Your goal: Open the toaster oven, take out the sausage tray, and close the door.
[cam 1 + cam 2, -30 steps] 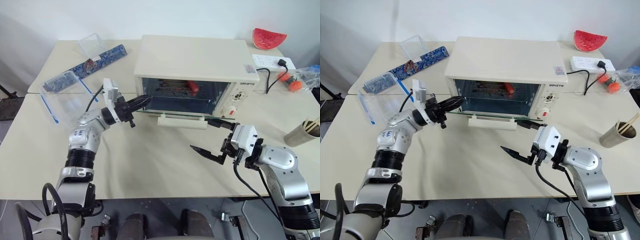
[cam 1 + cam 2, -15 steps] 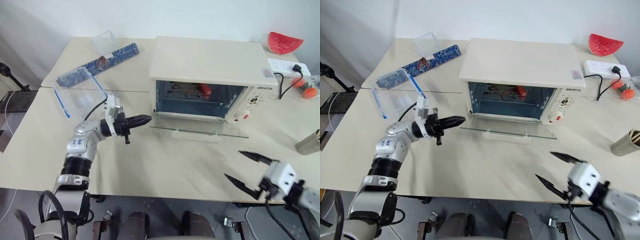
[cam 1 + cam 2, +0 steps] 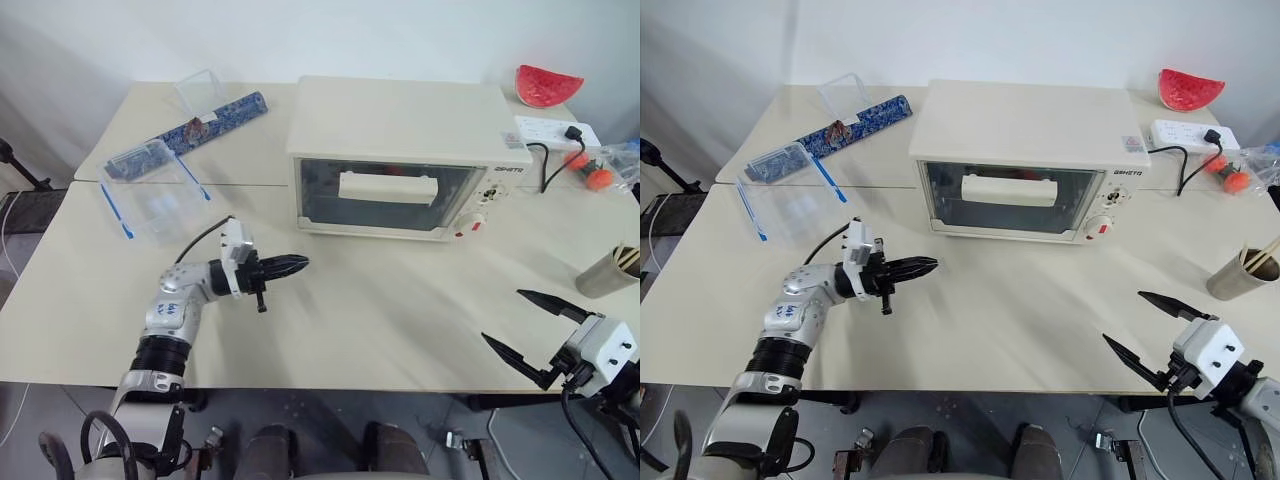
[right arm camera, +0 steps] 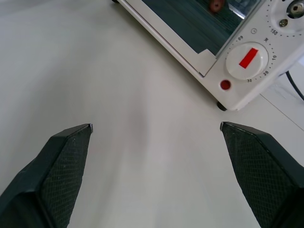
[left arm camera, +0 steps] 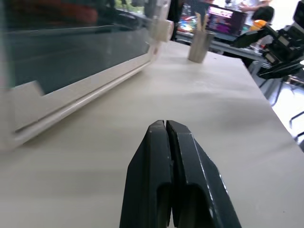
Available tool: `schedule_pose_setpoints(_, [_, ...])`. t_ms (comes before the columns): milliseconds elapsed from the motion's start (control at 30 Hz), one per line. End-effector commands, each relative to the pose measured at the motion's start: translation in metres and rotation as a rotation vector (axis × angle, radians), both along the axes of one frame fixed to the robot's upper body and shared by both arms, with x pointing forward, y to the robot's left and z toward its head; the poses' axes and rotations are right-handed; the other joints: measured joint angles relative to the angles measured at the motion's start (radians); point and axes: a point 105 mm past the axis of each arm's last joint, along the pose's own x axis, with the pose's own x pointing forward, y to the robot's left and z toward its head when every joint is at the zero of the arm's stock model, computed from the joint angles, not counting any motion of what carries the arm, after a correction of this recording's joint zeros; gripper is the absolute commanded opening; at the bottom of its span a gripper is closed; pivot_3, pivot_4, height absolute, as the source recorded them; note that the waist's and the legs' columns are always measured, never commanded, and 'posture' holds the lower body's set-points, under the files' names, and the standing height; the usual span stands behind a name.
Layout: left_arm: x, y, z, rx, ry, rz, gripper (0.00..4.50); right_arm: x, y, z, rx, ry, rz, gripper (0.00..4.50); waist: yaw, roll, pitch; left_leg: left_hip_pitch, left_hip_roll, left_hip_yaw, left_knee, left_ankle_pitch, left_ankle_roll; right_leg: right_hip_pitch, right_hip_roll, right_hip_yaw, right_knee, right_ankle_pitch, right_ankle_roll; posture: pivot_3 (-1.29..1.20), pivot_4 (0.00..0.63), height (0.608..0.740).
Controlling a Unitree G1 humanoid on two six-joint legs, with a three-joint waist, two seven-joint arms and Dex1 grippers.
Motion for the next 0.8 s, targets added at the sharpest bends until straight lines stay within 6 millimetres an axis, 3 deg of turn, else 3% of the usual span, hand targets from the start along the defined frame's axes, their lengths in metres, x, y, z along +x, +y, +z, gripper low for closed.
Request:
schedule_pose_setpoints(33, [-0.002,0.014,0.012,-0.039,-0.047,0.033,0.05,0.004,0.004,0.003,0.016,-0.011,0.024,4.50,0.000,0.000,0.000,0.000,0.000,0.000,0.000,0.000,0.000,0.000,0.000,0.000,0.000,0.000,0.000,0.00,0.150,0.740])
schedule_pose_setpoints(200, [-0.004,0.027,0.023,-0.081,-0.068,0.080,0.05,0.016,0.022,0.008,0.095,-0.004,0.090,4.50,0.001,0.000,0.000,0.000,0.000,0.000,0.001,0.000,0.000,0.000,0.000,0.000,0.001,0.000,0.000,0.00,0.150,0.740])
schedule_pose_setpoints(400, [-0.009,0.056,0.048,-0.192,-0.019,0.188,0.05,0.056,0.073,0.053,0.357,-0.003,0.195,4.50,-0.020,0.000,0.000,0.000,0.001,0.000,0.001,0.000,0.000,-0.002,0.000,0.001,0.004,0.000,0.000,0.00,0.150,0.740])
schedule_pose_setpoints(600, [-0.016,0.067,0.055,-0.183,-0.043,0.235,1.49,0.085,0.097,0.074,0.357,-0.004,0.246,4.50,-0.017,0.000,0.000,0.000,0.001,-0.002,0.001,0.000,-0.001,-0.002,0.000,0.000,0.006,0.000,0.000,0.00,0.150,0.740])
schedule_pose_setpoints(800, [-0.022,0.067,0.052,-0.178,-0.045,0.246,1.49,0.097,0.106,0.082,0.352,-0.017,0.293,4.50,-0.005,-0.001,0.000,-0.001,0.000,-0.001,0.001,0.000,0.000,-0.003,0.000,0.000,0.005,0.000,0.000,0.00,0.150,0.740])
